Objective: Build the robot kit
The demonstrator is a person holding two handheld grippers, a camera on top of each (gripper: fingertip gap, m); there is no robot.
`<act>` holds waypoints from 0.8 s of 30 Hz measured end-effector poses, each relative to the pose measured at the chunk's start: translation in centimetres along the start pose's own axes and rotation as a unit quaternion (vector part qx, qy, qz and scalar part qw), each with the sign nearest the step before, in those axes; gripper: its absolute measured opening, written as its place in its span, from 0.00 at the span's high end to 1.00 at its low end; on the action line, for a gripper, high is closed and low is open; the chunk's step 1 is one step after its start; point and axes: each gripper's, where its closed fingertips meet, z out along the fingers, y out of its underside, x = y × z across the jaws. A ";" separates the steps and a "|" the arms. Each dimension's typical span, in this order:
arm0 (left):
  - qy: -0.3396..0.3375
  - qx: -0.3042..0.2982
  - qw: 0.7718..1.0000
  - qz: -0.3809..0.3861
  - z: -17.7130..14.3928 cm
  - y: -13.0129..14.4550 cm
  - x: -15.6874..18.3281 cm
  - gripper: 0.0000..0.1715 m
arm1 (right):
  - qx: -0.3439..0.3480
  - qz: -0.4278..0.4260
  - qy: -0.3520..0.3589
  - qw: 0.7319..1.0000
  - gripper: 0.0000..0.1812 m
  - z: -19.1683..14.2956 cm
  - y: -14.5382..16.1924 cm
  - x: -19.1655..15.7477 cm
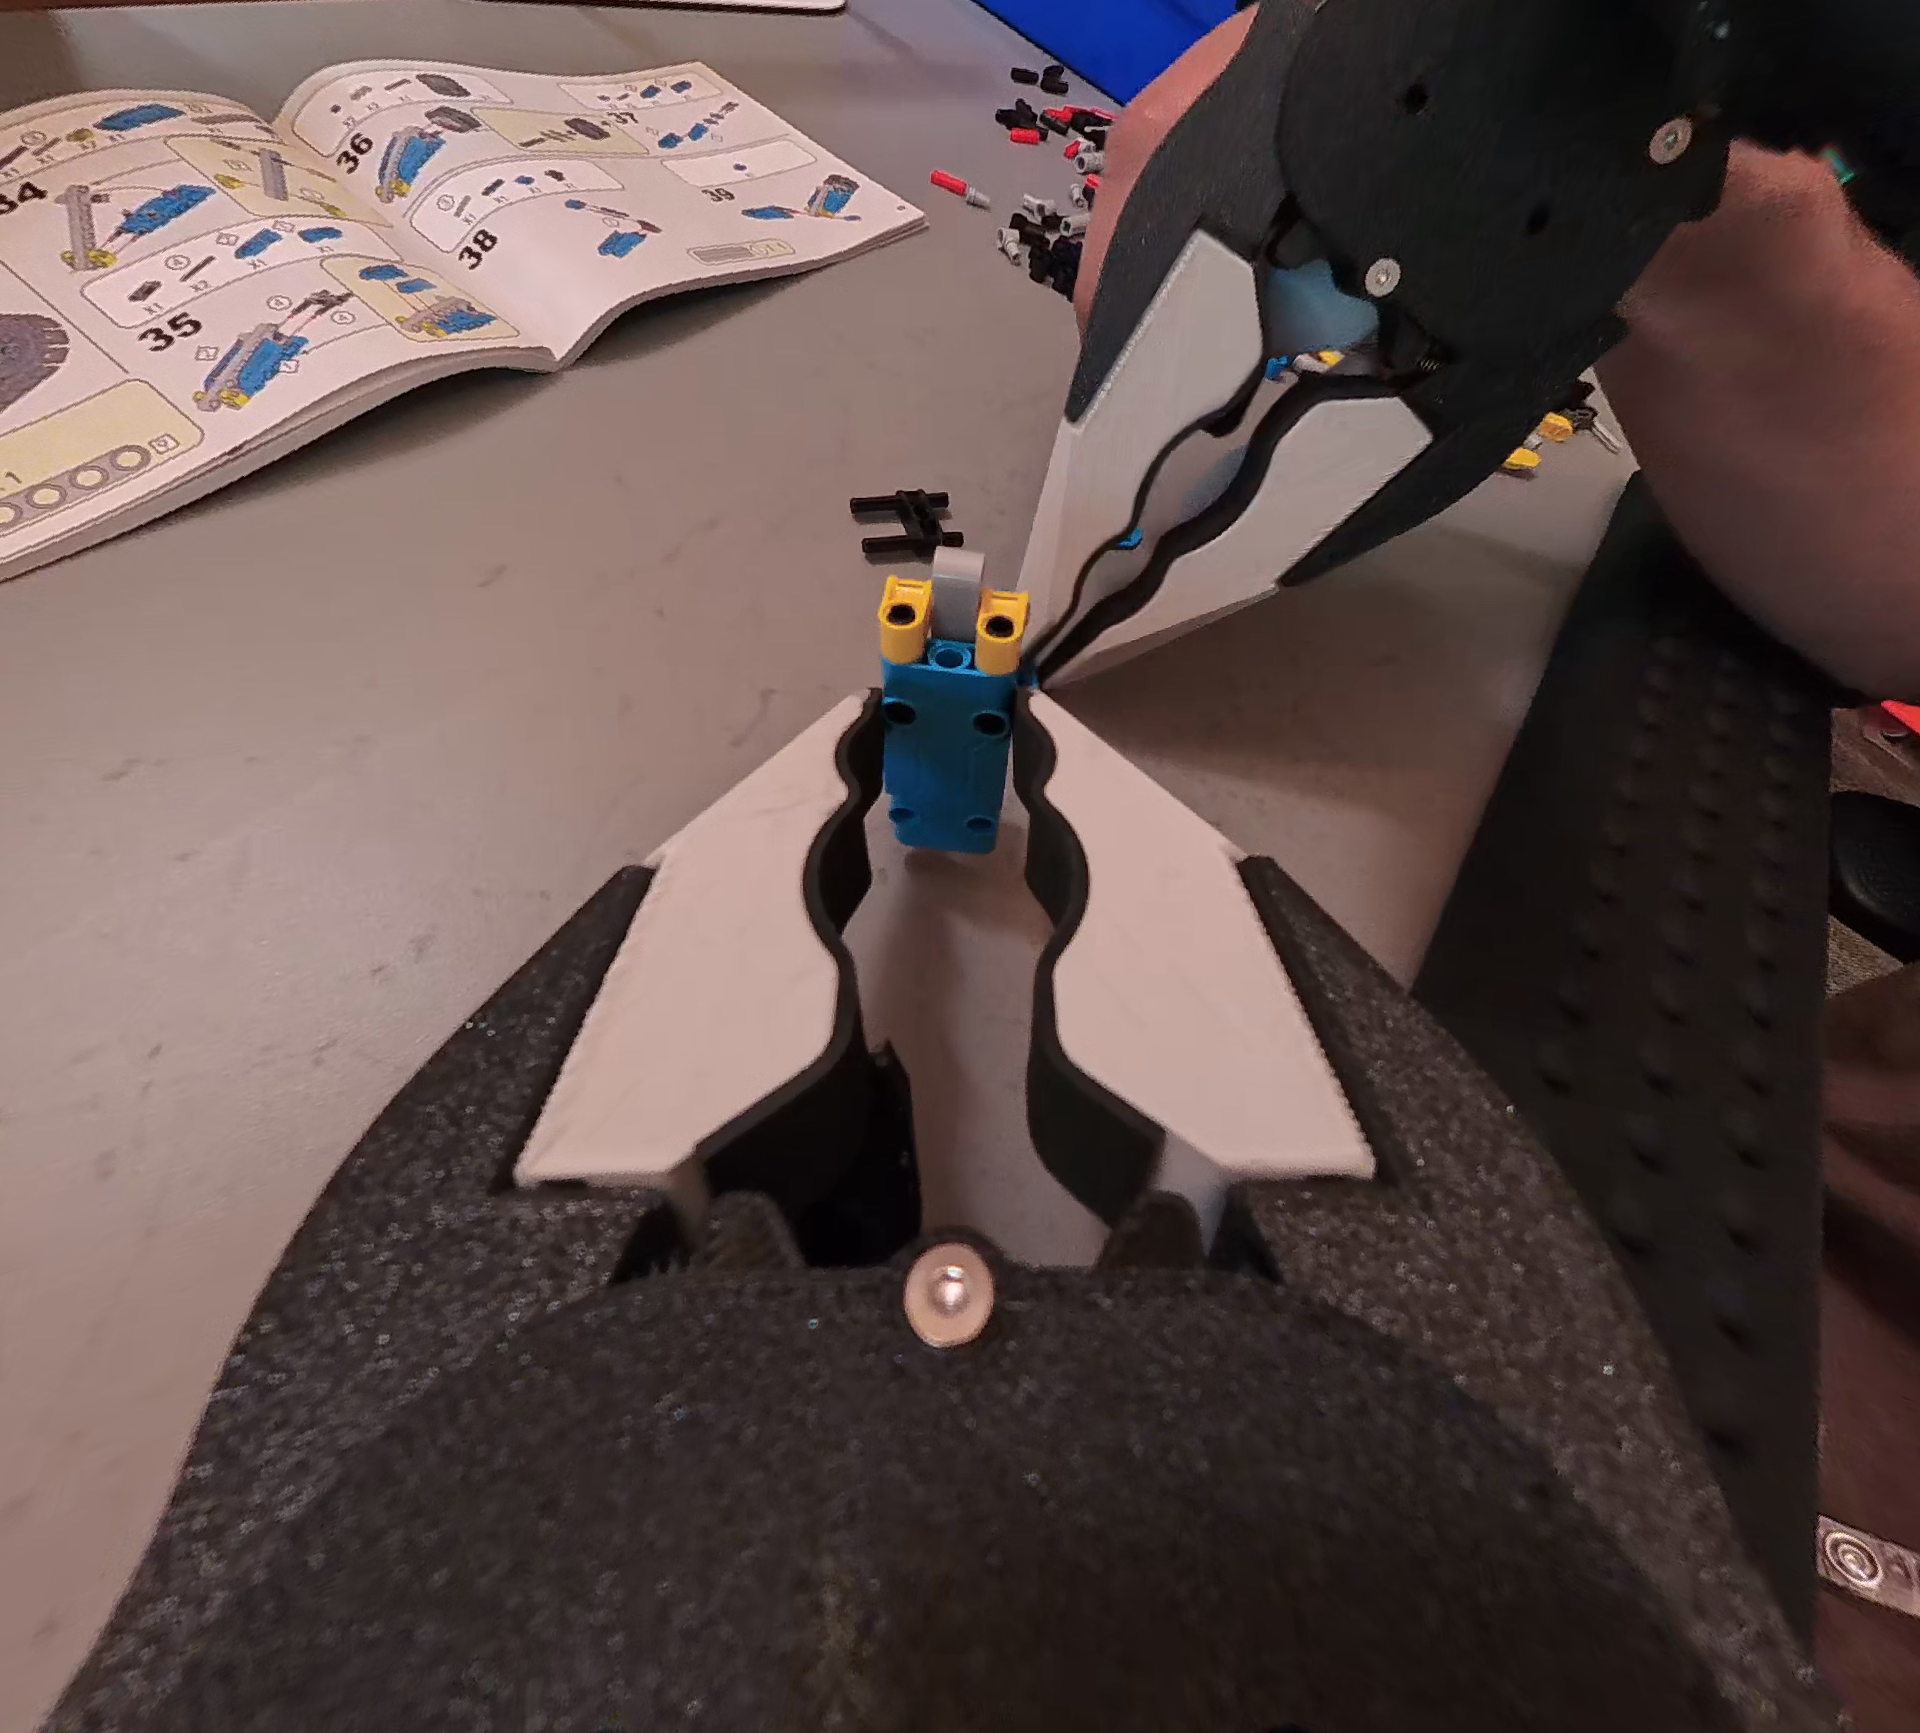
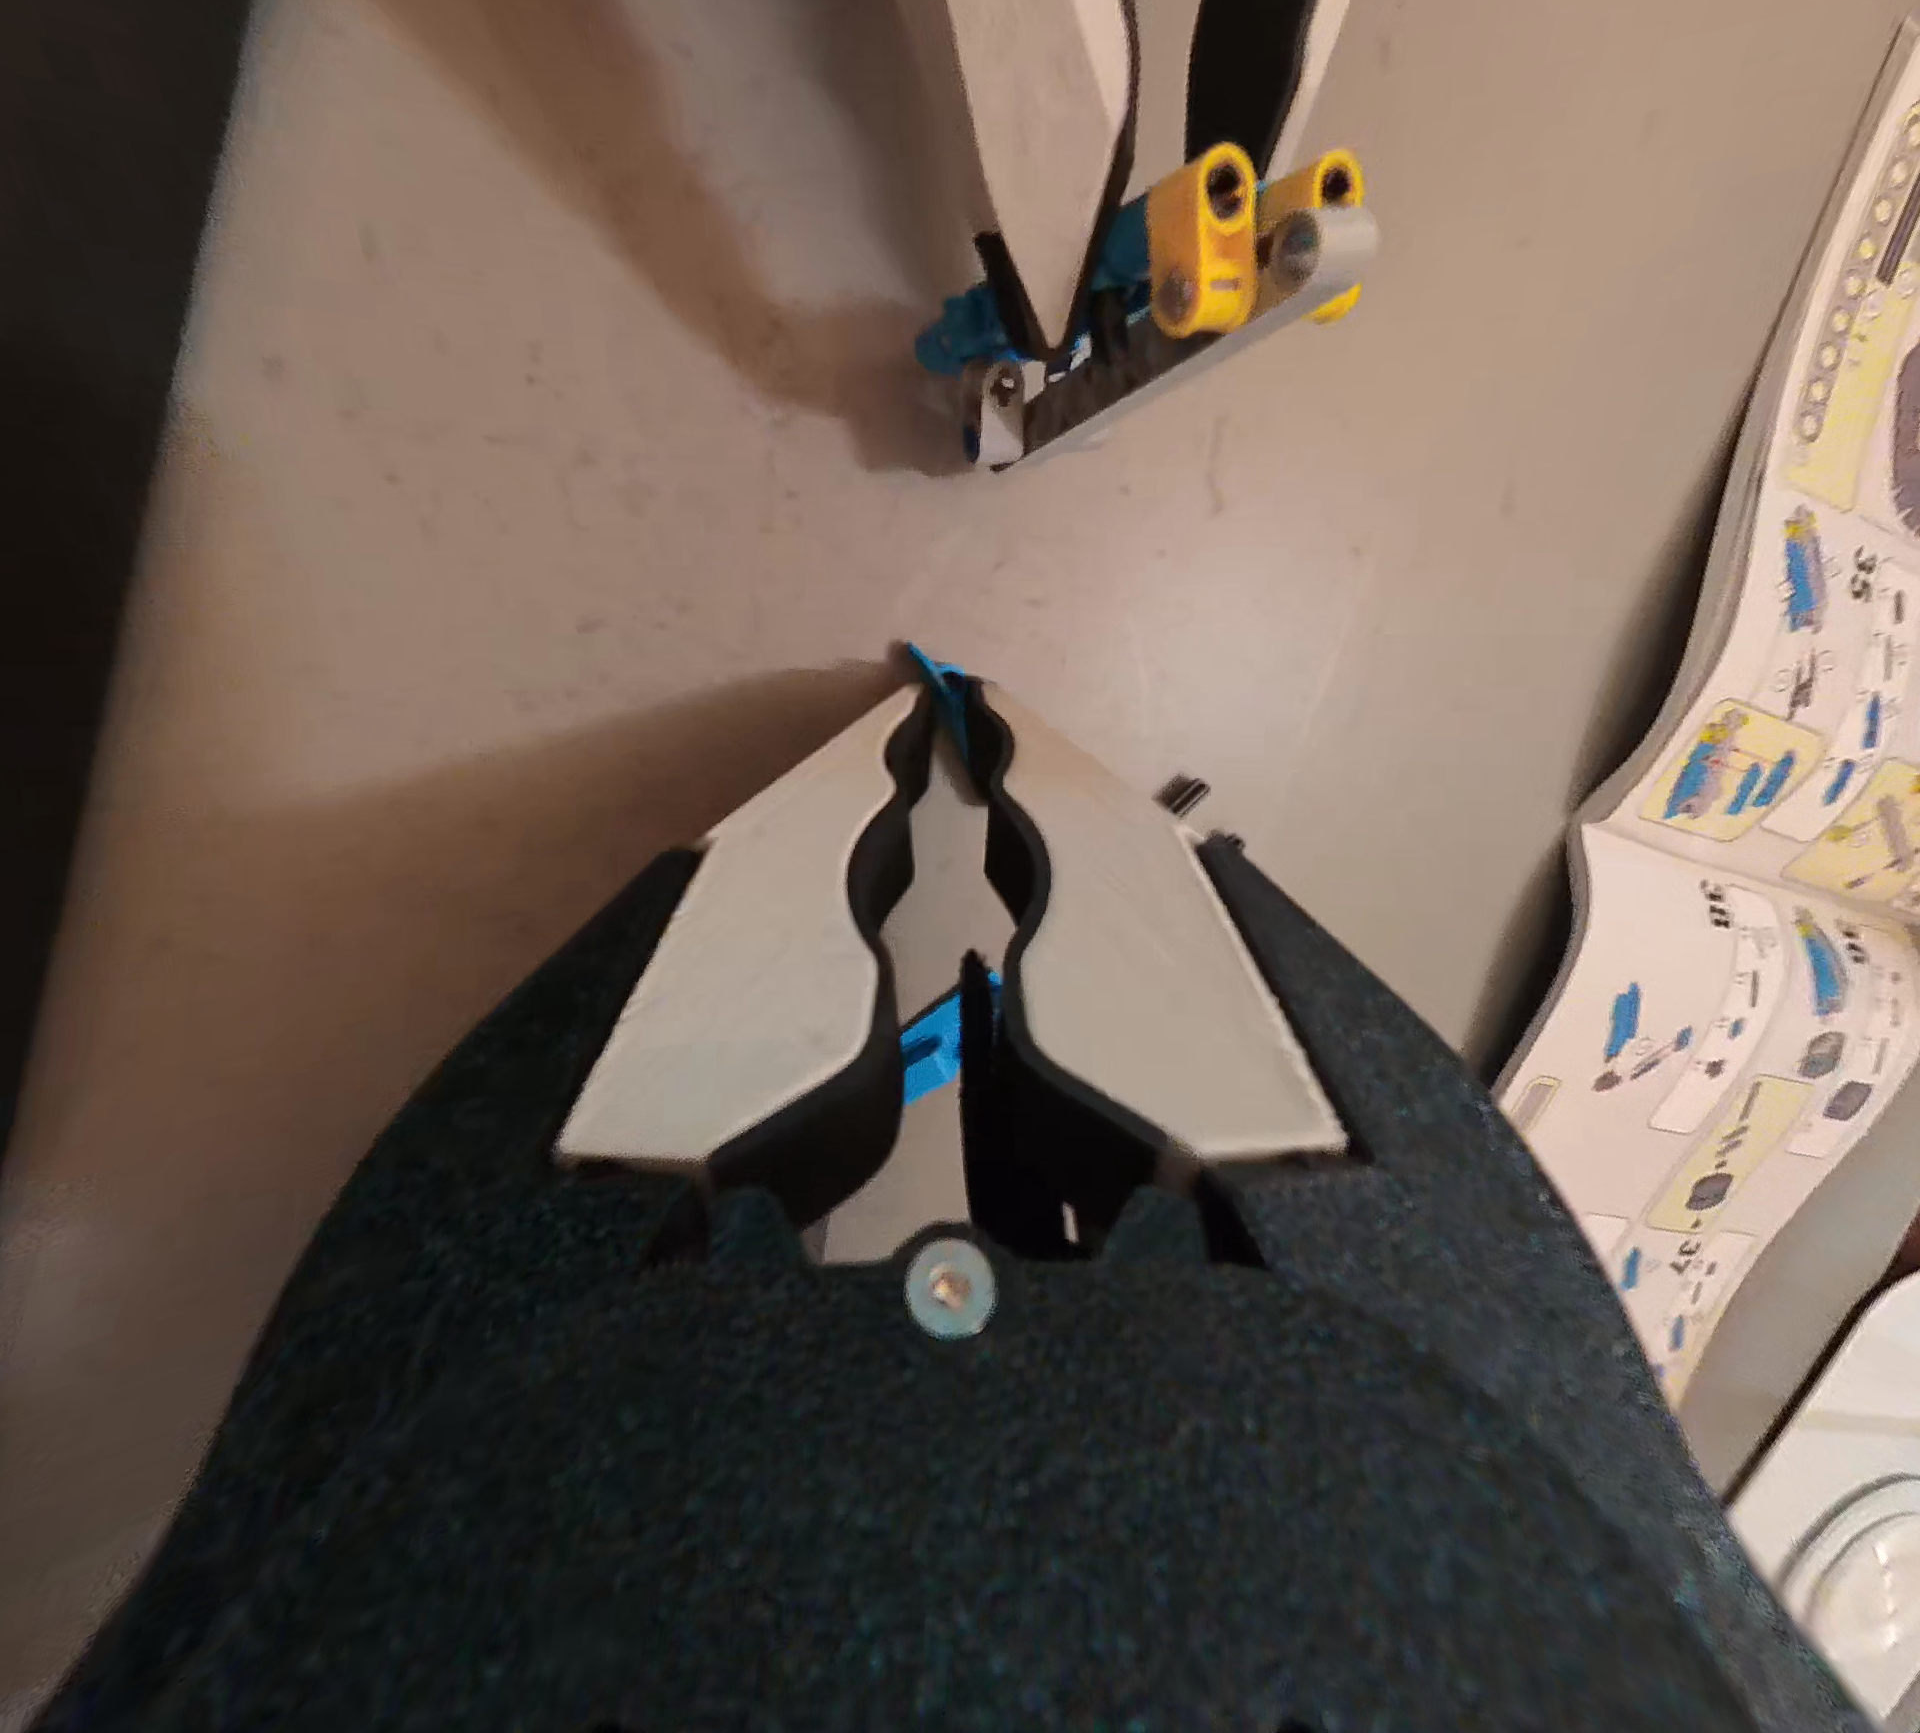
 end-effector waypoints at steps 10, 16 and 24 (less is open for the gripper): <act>0.047 0.056 0.997 -0.034 -1.2 -1.5 0.4 0.86 | 0.231 0.153 -0.026 0.961 1.00 -4.5 -4.0 1.8; 0.133 0.136 0.979 -0.074 -3.2 -4.0 1.9 0.86 | 0.442 0.275 -0.133 0.843 1.00 -8.7 -8.5 2.8; 0.118 0.137 0.980 -0.085 -3.1 -4.0 1.1 0.87 | 0.455 0.308 -0.175 0.817 1.00 -7.8 -9.5 2.6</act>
